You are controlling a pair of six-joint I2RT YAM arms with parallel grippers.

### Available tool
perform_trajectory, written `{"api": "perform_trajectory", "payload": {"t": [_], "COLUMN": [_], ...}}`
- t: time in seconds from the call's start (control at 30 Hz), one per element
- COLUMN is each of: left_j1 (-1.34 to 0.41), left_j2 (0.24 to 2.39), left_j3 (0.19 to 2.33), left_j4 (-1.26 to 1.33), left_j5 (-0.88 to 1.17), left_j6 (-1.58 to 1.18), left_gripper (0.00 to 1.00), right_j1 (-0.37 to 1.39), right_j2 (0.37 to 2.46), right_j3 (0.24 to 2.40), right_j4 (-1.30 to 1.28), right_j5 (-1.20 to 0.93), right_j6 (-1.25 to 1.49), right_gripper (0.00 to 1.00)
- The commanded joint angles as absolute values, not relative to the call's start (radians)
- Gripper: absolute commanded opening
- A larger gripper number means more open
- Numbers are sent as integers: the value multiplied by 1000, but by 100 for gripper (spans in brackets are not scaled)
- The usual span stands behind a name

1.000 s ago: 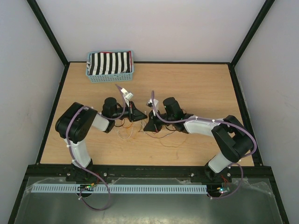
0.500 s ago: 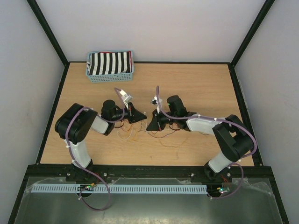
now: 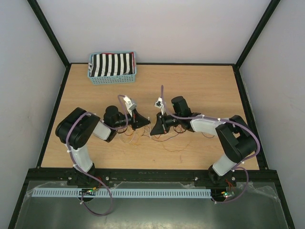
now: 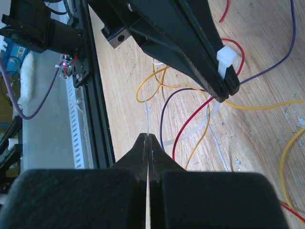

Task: Zip-tie the wires
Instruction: Tie the cable at the center of the board.

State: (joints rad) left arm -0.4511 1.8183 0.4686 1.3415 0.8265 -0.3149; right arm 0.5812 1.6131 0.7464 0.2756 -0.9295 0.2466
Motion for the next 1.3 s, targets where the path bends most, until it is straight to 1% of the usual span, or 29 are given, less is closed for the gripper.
{"api": "perform_trajectory", "payload": {"t": [0.0,0.4,0.8,1.27], "left_j1": [-475,-529,-562,-584], "left_j2": [1771,1717,1679,1657], "left_j3": [450,391,358,341], "left_j4": [1402,1405,1404,1404], "left_j5": [807,709,681,664], "left_j6": [-220,-66,8,58], "left_gripper": [0,0,0,0], "right_j1": [569,542,535,528], "right_j2": [1627,1647,1674,1704], "right_j3": [781,789,824,870], "right_j4": [241,205,101,47], "right_j5": [-993,-1064,-1103,-1111], "right_j6": [237,239,178,146], "right_gripper": [0,0,0,0]}}
